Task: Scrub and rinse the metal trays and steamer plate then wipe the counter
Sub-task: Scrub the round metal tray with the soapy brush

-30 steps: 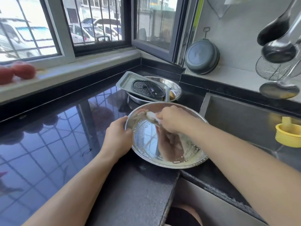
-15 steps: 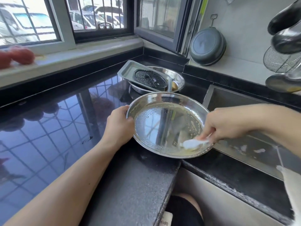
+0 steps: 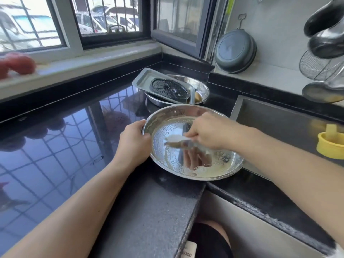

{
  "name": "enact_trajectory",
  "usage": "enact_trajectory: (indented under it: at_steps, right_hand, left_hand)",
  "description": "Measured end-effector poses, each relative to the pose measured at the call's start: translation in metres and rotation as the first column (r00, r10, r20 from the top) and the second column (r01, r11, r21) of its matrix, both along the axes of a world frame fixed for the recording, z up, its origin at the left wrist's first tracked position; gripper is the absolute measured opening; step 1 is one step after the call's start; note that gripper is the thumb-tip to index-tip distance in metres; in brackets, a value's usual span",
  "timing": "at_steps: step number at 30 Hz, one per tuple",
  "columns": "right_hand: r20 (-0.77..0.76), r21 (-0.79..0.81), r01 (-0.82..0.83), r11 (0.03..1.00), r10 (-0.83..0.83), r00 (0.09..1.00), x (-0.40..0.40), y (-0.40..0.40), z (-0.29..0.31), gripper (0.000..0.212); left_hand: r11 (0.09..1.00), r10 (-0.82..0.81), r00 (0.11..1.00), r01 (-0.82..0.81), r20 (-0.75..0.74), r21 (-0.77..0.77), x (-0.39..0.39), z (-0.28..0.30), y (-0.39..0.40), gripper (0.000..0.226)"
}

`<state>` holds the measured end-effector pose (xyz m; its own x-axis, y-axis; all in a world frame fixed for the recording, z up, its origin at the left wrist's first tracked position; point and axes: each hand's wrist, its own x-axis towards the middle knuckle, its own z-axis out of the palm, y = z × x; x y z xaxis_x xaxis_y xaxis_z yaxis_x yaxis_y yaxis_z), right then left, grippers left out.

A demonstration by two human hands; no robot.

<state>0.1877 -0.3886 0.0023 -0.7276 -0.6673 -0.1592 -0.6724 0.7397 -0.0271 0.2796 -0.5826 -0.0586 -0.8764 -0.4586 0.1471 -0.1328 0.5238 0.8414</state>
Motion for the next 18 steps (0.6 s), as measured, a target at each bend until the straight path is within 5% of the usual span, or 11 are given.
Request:
enact_trajectory:
  at_steps: [5, 10, 13, 18]
  right_hand:
    - [-0.089, 0.219, 0.061, 0.974, -0.043, 0.995, -0.008, 0.047, 0.02, 0.023]
    - [0.222, 0.171, 0.021, 0.985, -0.059, 0.973, -0.015, 0.088, 0.048, 0.02]
    - [0.354, 0.276, -0.02, 0.961, -0.082, 0.932, -0.011, 0.087, 0.049, 0.029]
    - [0.23, 0.133, -0.127, 0.983, 0.094, 0.969, 0.006, 0.028, 0.023, 0.015]
  left_hand:
    - [1.0, 0.016, 1.0, -0.016, 0.0, 0.008, -0.001, -0.002, 0.0, 0.044]
    - [1.0, 0.021, 1.0, -0.021, -0.004, 0.021, -0.001, -0.002, 0.001, 0.045]
    - [1.0, 0.01, 1.0, -0.01, -0.005, 0.013, -0.001, 0.0, 0.002, 0.045]
    - [1.0, 0.004, 1.0, -0.004, -0.003, 0.0, 0.0, 0.0, 0.002, 0.044]
